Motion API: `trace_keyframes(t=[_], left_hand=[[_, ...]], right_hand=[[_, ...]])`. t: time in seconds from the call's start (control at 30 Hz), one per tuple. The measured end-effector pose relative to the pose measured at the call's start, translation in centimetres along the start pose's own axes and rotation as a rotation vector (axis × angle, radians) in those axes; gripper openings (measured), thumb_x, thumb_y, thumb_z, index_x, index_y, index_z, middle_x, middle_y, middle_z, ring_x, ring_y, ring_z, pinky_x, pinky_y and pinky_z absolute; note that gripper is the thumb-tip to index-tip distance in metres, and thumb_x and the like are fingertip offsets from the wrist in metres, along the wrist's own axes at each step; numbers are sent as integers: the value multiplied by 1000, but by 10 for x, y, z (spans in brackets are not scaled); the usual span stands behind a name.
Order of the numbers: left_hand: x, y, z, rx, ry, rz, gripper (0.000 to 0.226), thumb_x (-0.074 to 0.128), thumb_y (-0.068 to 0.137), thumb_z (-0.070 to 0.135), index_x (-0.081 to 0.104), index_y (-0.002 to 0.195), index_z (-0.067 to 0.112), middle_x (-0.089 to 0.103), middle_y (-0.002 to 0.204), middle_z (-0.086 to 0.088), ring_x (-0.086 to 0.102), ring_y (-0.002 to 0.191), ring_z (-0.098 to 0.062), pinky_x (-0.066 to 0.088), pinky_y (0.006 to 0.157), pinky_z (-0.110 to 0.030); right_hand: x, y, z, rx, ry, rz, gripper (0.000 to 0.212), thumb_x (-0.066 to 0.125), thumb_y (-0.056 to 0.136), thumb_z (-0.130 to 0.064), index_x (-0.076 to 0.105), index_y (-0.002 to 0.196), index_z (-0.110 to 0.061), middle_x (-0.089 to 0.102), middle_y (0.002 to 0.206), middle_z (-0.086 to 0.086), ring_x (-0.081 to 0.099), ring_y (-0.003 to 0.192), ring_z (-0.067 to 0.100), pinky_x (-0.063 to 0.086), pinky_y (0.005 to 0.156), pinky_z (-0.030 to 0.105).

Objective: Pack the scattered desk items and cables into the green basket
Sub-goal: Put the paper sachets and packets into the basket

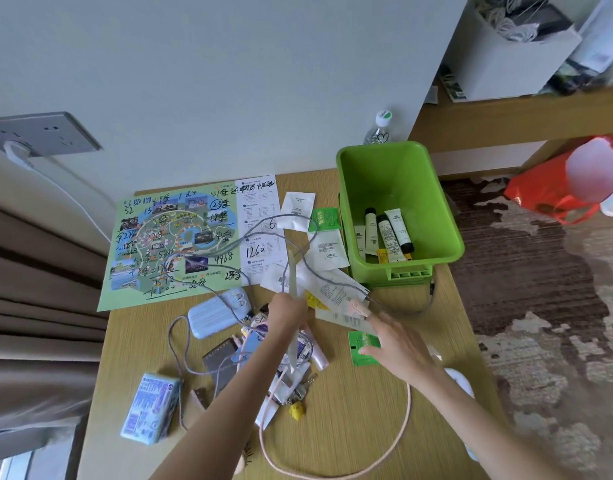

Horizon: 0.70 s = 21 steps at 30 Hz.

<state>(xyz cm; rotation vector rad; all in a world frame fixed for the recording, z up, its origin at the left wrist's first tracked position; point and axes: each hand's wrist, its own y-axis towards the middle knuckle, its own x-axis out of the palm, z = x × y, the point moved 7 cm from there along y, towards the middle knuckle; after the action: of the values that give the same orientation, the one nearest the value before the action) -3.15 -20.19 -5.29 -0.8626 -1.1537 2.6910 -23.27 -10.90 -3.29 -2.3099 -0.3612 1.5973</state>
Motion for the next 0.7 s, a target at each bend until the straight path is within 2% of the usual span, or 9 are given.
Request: trace_keyframes(t=[0.07,0.13,0.2,0.27,0.37,0.47,0.53,0.7], left_hand=[[5,-1,4,33,93,48,23,49,91,17,57,102,-2,66,92,-17,67,75,-31,57,67,-41],[12,-3,9,41,203,85,32,56,87,22,51,114,4,58,112,-14,62,94,-32,51,69,-38],[21,-4,13,53,304,97,52,64,84,29,43,126,5,49,124,-14,57,106,-32,47,72,-38],[27,-3,17,69,378,131,63,67,84,33,38,132,4,46,130,-15,54,115,-33,48,82,-41],[29,2,18,51,413,162,56,70,83,33,44,124,3,54,123,-14,56,112,-31,51,85,-41],[28,7,17,34,335,146,27,67,84,20,54,102,6,64,103,-11,64,95,-29,55,76,-38],[25,9,17,35,327,147,13,63,84,13,52,90,8,64,95,-9,65,89,-28,54,69,-36],[29,5,20,91,412,146,7,56,86,12,50,84,10,58,86,-7,63,85,-28,47,63,-32]], right_hand=[[10,-2,5,13,-48,-35,75,74,78,-45,34,139,-27,47,120,-6,59,87,13,50,65,25],[16,-2,6,11,-69,-35,78,78,75,-42,34,137,-25,42,120,-5,57,84,13,48,63,22],[17,-1,7,32,-71,-21,73,79,74,-40,38,132,-21,40,120,-4,57,84,14,48,63,23],[17,0,7,55,-70,-11,67,79,74,-40,42,126,-19,40,120,-4,58,84,14,52,67,26],[18,1,6,71,-63,0,63,79,76,-38,44,124,-16,41,123,-5,59,87,14,54,72,26],[19,1,6,72,-19,9,59,79,76,-33,45,122,-18,47,126,-6,59,94,14,49,71,24],[18,3,8,97,5,1,60,80,75,-32,45,122,-18,49,124,-5,59,95,15,47,70,24],[17,7,8,139,-23,-3,43,78,78,-30,54,110,-15,58,114,-3,61,95,16,47,73,25]])
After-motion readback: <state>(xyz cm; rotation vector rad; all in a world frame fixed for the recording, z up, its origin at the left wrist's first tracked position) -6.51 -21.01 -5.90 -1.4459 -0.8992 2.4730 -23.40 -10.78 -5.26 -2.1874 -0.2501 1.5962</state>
